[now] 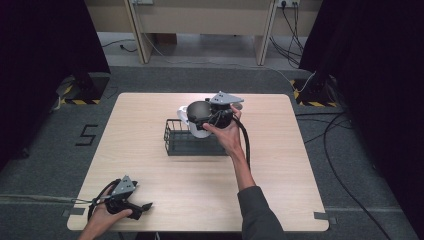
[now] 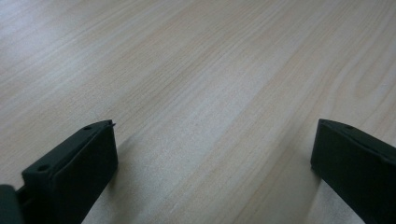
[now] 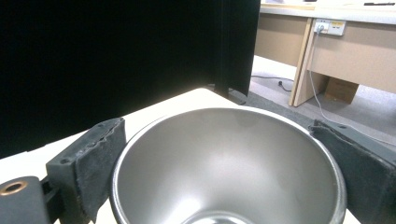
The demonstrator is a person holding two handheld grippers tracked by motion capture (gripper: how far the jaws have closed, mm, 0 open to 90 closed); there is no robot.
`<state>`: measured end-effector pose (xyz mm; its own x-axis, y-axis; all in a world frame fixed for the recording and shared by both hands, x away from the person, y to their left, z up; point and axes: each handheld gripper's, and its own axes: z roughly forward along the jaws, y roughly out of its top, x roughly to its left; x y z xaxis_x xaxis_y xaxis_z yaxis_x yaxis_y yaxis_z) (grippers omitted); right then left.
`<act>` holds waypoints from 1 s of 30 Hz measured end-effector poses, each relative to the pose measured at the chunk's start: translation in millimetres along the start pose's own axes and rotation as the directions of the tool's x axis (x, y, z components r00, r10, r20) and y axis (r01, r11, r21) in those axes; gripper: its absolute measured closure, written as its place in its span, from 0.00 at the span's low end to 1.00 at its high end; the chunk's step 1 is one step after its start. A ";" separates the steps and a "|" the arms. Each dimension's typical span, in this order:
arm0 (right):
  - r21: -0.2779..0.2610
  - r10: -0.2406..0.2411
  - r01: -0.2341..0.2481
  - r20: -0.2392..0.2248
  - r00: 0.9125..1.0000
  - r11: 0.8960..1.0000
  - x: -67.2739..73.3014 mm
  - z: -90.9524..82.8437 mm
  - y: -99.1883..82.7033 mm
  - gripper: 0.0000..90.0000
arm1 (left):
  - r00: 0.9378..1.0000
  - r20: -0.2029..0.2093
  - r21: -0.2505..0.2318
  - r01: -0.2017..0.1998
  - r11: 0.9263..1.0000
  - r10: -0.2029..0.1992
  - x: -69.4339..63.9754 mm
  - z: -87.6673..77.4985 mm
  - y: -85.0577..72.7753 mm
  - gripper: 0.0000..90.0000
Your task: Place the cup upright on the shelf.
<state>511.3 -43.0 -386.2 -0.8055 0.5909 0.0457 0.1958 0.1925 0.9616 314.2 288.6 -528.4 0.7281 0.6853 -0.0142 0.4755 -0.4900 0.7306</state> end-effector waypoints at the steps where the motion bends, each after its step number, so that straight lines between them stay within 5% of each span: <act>1: 0.000 0.000 0.000 0.000 1.000 1.000 0.0 0.0 0.0 0.07 | 1.000 0.000 0.000 0.000 1.000 0.000 0.0 0.0 0.0 0.00; 30: 0.105 0.006 -0.005 -0.012 1.000 0.994 -6.5 9.0 -23.4 0.05 | 1.000 0.001 0.000 -0.001 1.000 0.001 -0.1 0.0 0.0 0.00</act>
<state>517.0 -44.3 -411.5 -0.8107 0.5829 0.0546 0.2571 0.2706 0.9277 314.1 288.6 -528.5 0.7291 0.6842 -0.0139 0.4748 -0.4912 0.7303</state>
